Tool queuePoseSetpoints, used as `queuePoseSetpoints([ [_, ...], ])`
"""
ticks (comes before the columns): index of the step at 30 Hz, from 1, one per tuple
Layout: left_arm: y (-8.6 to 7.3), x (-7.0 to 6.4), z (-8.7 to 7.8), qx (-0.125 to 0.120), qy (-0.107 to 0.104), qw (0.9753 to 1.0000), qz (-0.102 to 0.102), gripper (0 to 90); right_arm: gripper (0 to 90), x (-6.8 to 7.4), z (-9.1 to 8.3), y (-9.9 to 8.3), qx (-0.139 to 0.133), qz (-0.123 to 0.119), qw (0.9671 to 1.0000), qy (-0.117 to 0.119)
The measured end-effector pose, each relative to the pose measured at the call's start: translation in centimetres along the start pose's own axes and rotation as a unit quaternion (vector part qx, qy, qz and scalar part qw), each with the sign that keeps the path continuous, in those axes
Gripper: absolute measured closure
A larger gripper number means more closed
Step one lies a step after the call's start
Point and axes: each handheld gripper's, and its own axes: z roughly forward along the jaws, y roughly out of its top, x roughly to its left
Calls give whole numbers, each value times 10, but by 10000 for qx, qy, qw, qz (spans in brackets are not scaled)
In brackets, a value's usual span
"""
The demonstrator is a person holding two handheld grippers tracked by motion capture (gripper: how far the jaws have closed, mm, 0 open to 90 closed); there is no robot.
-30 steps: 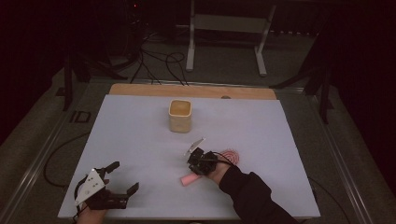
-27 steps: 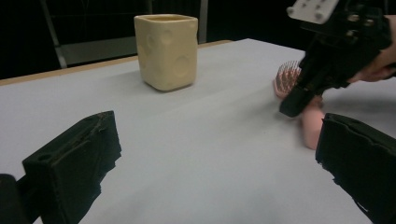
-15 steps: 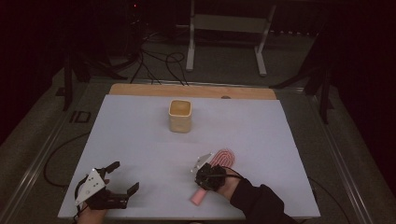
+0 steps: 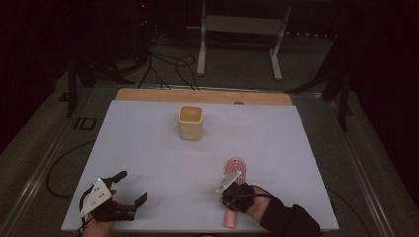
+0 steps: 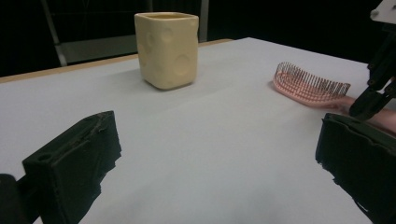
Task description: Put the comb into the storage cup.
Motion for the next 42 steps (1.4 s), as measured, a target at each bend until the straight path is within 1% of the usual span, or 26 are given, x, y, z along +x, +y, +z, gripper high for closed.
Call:
queuePoseSetpoints([
  [1,0,0,0,2,3,10000,-5,2,898,0,-1,-2,24,30,10000,20],
  [2,0,0,0,1,-6,10000,-9,2,899,-2,-3,-6,41,-36,10000,13],
  [4,0,0,1,7,2,10000,-5,2,898,-2,-6,-11,91,23,10000,19],
  [5,0,0,1,16,1,10000,-1,2,898,-4,-6,-14,82,-41,10000,11],
  [9,0,0,1,16,-4,10000,2,2,898,-8,-11,-24,185,69,9998,43],
  [11,0,0,1,20,0,10000,4,2,898,-11,-14,-30,224,62,9997,26],
  [16,0,0,1,19,-8,10000,-4,2,897,-21,-21,-47,359,177,9991,-101],
  [18,0,0,2,25,-8,10000,-3,2,898,-26,-24,-54,388,284,9987,-150],
  [21,-1,0,2,27,-6,10000,-16,3,898,-32,-28,-62,440,412,9980,-164],
  [24,0,0,3,32,-13,10000,-14,2,897,-39,-32,-70,463,452,9974,-319],
  [27,-1,0,3,53,-13,10000,-10,2,898,-44,-36,-76,445,600,9967,-323],
  [29,-1,0,3,56,-7,10000,-5,2,898,-44,-36,-76,445,600,9967,-323],
  [31,-1,0,4,61,-8,10000,-10,2,898,-48,-37,-80,461,560,9966,-398],
  [33,-1,0,4,61,-6,10000,-4,2,897,-49,-38,-80,481,575,9965,-380],
  [35,-1,0,4,62,-12,10000,-6,2,897,-49,-38,-80,497,537,9965,-399],
  [37,-1,0,4,59,-6,10000,-5,2,894,-45,-39,-78,498,438,9973,-325],
  [41,-1,1,4,59,0,10000,-15,2,895,-43,-42,-77,508,403,9974,-316],
  [42,-1,1,4,54,-9,10000,-18,2,894,-43,-45,-77,516,350,9976,-298],
])
